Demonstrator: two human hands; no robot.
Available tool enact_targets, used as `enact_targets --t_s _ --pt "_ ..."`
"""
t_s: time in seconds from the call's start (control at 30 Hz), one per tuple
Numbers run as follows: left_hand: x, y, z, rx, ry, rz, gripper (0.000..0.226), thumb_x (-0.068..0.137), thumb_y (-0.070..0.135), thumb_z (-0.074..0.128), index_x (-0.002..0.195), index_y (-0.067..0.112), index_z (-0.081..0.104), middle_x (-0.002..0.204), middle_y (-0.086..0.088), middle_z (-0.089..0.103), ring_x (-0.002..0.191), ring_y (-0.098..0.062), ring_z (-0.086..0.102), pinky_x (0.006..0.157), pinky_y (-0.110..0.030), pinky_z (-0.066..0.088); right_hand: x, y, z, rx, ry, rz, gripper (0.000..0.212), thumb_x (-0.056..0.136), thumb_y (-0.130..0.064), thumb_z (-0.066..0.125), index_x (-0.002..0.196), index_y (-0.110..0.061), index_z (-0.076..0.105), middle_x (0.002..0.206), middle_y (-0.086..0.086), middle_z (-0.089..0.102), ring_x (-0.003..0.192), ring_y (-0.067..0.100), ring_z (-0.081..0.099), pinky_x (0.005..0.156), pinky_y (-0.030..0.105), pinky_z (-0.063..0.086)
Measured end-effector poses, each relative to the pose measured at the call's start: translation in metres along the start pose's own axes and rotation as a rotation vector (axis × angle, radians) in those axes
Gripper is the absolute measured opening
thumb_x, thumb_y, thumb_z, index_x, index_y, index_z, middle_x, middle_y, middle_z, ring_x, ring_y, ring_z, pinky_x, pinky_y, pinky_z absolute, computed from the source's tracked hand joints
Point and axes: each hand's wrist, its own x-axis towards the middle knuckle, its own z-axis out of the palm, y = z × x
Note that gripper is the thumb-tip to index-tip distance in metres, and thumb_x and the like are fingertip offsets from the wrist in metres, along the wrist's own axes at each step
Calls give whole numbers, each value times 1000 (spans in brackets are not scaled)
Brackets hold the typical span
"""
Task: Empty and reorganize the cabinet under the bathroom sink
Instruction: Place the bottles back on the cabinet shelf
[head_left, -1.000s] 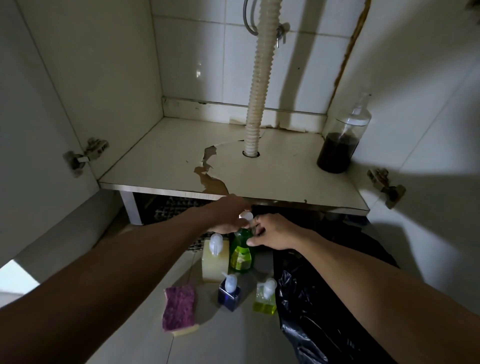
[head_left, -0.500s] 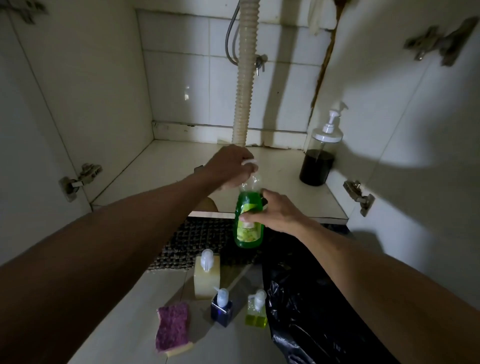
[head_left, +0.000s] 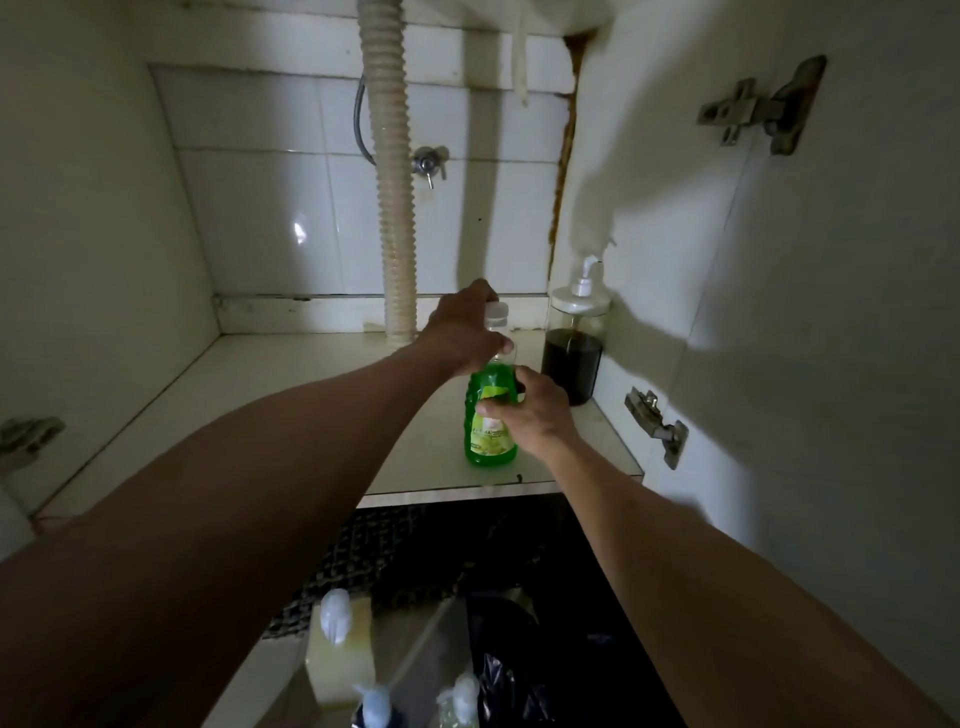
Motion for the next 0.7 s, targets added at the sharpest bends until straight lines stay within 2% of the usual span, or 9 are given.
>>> enact_targets --t_s 0.13,0.23,0.33,0.43,0.53,0.63,0.7 --pt "28 3 16 28 25 46 54 79 16 78 125 12 50 124 -10 55 94 -22 54 64 -23 44 18 10 10 96 161 82 61 78 -31 83 132 -16 58 122 5 62 106 20 62 91 32 53" --pt "53 1 27 52 44 40 53 80 15 77 124 9 50 124 -11 54 93 -22 52 65 -24 43 28 21 25 -16 240 176 77 71 -44 86 133 -17 51 126 7 49 106 23 58 89 32 52" --pt "77 -1 36 74 57 29 55 79 15 78 126 9 50 126 -14 53 100 -25 54 75 -27 46 39 34 37 -79 306 144 65 80 -36 81 130 -12 49 124 10 51 103 27 60 79 29 45" --pt "101 -3 43 77 64 5 58 79 17 79 130 10 50 129 -11 52 108 -26 56 79 -27 45 59 48 44 -56 384 142 49 86 -31 75 123 -6 54 122 14 56 102 30 61 77 29 43" --pt "123 -3 53 42 64 14 57 79 14 79 129 9 52 125 -7 54 99 -21 55 79 -27 49 78 59 49 -68 396 149 46 91 -29 70 126 -5 53 124 15 56 106 31 62 78 30 44" --pt "139 -1 60 37 62 17 58 78 15 80 130 10 54 125 -8 55 103 -22 58 82 -26 50 91 63 51 -90 424 135 46 95 -29 67 130 -5 51 127 15 55 109 31 61 75 25 37" --pt "146 0 63 14 48 8 58 78 14 80 130 10 53 122 -6 55 101 -20 59 75 -24 51 99 65 51 -114 427 131 46 96 -29 65 131 -5 50 129 15 54 111 31 60 76 26 38"
